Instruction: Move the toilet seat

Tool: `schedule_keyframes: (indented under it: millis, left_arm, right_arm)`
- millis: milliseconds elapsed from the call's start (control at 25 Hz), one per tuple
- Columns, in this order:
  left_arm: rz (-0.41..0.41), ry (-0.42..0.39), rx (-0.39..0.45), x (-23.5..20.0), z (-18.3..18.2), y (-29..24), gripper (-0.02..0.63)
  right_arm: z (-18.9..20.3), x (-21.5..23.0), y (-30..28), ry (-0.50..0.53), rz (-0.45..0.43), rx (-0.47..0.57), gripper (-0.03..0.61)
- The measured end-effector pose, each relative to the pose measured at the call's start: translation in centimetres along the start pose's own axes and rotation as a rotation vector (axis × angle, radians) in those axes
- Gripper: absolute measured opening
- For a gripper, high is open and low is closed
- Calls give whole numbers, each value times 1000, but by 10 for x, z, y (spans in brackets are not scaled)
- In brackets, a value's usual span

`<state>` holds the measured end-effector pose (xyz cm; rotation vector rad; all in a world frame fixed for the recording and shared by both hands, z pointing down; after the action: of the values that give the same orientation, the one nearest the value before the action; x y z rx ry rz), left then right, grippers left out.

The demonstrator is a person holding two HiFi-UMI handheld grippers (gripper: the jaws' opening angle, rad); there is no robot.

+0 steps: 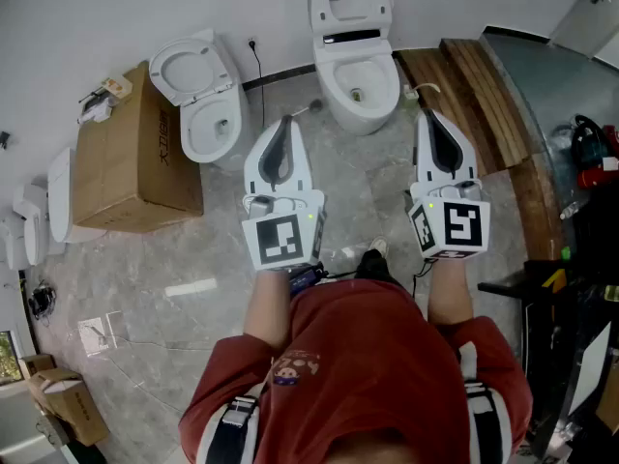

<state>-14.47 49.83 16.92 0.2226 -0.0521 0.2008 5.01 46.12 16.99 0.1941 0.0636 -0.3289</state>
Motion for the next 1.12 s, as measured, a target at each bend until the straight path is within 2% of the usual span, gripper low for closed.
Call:
schedule_keyframes:
  millis: [240,480,640,760,920,1120]
  left_arm:
    - [4,-1,5,4,-1,-1,11]
    - [-9,-30,-68,1,6,-3,11]
    - [4,3,-15,8,5,-10,11]
    - [6,0,-39,9,9,-16,11]
    - [13,-39,-74,17,14,-31,11]
    - [26,-24,-83,32,20,-55,11]
  right_arm:
    - [-2,2,-1,4,-7,5,14]
    - [4,6,-5,-7,-2,-7,14]
    - [10,14,-7,-16,9,-21,14]
    - [15,19,-10,-38,18,-30,14]
    - [22,35,-17,-68,18,-35,14]
    - [30,58,-27,-62,36,-41,12]
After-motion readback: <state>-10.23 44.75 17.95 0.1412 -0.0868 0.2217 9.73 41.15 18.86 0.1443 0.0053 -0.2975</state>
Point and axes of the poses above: the fingertips, and each gripper's own axes: y backward along the fingers, x to its right, z out of its underside, the point moved 2 cm from there along y, backward along the fingers, and after that the axes turned 7 degrees about z, right-handed, at the moved point
